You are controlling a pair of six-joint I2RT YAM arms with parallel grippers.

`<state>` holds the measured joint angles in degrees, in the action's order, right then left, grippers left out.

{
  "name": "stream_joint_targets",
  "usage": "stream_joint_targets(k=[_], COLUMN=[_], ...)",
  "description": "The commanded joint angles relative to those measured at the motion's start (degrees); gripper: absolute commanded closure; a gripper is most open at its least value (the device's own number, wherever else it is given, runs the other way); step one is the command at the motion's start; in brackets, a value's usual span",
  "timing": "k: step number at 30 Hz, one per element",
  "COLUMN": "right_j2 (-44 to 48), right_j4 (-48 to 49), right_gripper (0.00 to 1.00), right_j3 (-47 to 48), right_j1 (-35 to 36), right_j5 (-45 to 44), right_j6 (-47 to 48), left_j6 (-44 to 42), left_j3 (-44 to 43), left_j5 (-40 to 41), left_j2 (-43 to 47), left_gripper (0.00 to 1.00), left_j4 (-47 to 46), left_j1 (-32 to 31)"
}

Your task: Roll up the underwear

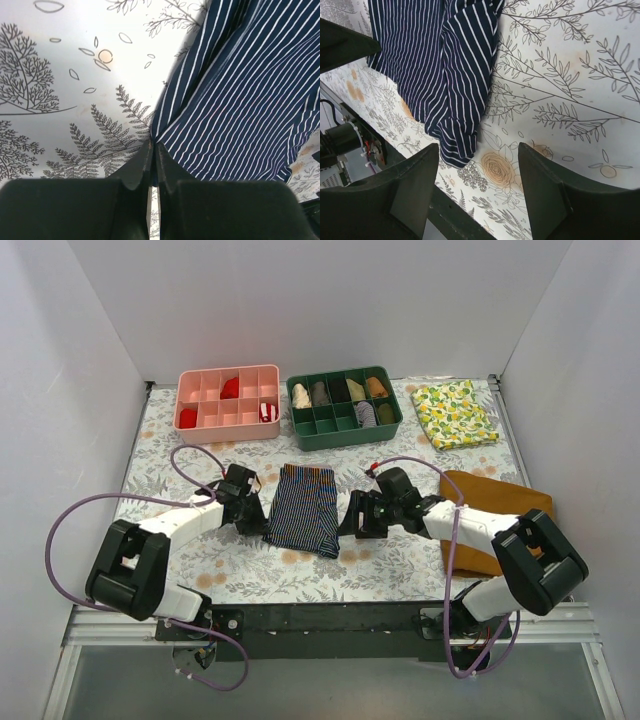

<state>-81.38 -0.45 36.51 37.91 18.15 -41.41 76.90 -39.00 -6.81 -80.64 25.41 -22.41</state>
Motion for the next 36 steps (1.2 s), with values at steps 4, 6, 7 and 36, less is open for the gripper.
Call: stream_joint_targets(k=[4, 6, 7, 36], right_j2=[-5.9, -6.6, -6.9, 11.3], right_j4=[4.1, 4.4, 4.6, -19.8], right_gripper=[0.31, 0.32, 0.33, 0.49], right_j3=[2.4, 2.3, 1.8, -2.8], right_j1=[2.8, 3.1, 3.2, 2.3], right_j5=[1.0, 1.0, 0.9, -13.1], right_j6=[-1.9, -2.5, -2.7, 8.5], left_j6=[4.0, 5.7, 6.2, 23.0], left_j3=[2.4, 3.1, 3.5, 3.9], left_j5=[-0.3, -0.2, -0.3, 9.6], left_j2=[2.6, 3.0, 3.2, 7.2], left_gripper=[1.00, 1.00, 1.00, 0.65], left_j4=[0.2, 0.2, 0.2, 7.5], left_j1=[-2.0, -2.5, -3.2, -23.6])
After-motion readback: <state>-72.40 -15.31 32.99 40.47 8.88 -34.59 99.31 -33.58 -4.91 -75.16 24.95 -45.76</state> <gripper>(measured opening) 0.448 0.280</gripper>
